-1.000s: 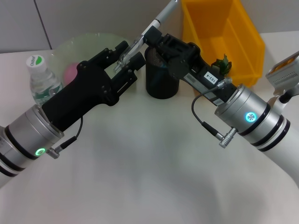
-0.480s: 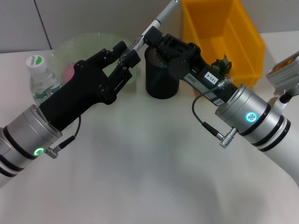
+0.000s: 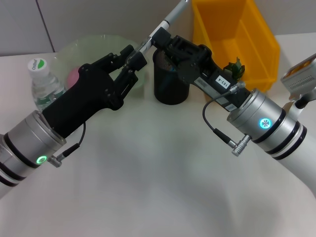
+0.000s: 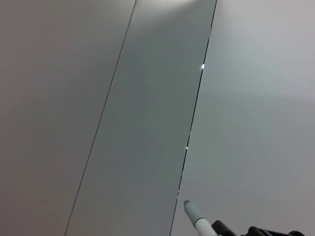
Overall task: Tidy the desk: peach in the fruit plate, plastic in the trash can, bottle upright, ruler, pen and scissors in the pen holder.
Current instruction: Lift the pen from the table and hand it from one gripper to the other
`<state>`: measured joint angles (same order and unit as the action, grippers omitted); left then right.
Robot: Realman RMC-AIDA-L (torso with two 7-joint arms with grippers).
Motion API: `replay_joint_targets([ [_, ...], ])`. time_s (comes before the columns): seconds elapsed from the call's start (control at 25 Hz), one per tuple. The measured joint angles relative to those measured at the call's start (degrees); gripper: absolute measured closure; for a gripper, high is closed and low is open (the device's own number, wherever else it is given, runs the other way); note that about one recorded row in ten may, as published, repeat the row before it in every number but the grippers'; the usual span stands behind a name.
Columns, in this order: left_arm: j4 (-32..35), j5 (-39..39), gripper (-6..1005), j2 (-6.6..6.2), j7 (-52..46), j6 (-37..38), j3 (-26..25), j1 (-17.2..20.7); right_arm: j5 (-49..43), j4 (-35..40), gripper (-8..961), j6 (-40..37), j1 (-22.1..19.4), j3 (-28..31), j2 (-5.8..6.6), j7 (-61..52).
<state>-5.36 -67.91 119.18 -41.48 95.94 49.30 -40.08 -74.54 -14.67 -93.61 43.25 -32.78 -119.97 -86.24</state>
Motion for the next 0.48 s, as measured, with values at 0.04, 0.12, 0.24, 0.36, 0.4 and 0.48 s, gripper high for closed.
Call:
replay_joint_targets([
  [0.04,0.0,0.0,678,0.00,0.0,-0.1,0.0,-0.1,0.0,0.0,843,0.0,0.0,0.0,0.00,0.0],
  [0.12,0.0,0.0,681,0.00,0.0,-0.2,0.0,-0.1,0.0,0.1,843,0.0,0.0,0.0,0.00,0.0],
  [0.24,0.0,0.0,748,0.00,0.0,-0.3,0.0,-0.1,0.0,0.1,843,0.1,0.0,0.0,0.00,0.0],
  [0.36,0.0,0.1,760,0.00,0.0,-0.3,0.0,-0.2,0.0,0.1,843,0.2,0.0,0.0,0.00,0.1],
  [0.4,0.0,0.1,764,0.00,0.0,-0.3,0.0,-0.2,0.0,0.1,843,0.2,0.0,0.0,0.00,0.1],
  [0.48,0.0,0.0,771,0.00,0.0,-0.3,-0.3,-0.2,0.0,0.1,843,0.2,0.0,0.0,0.00,0.1],
])
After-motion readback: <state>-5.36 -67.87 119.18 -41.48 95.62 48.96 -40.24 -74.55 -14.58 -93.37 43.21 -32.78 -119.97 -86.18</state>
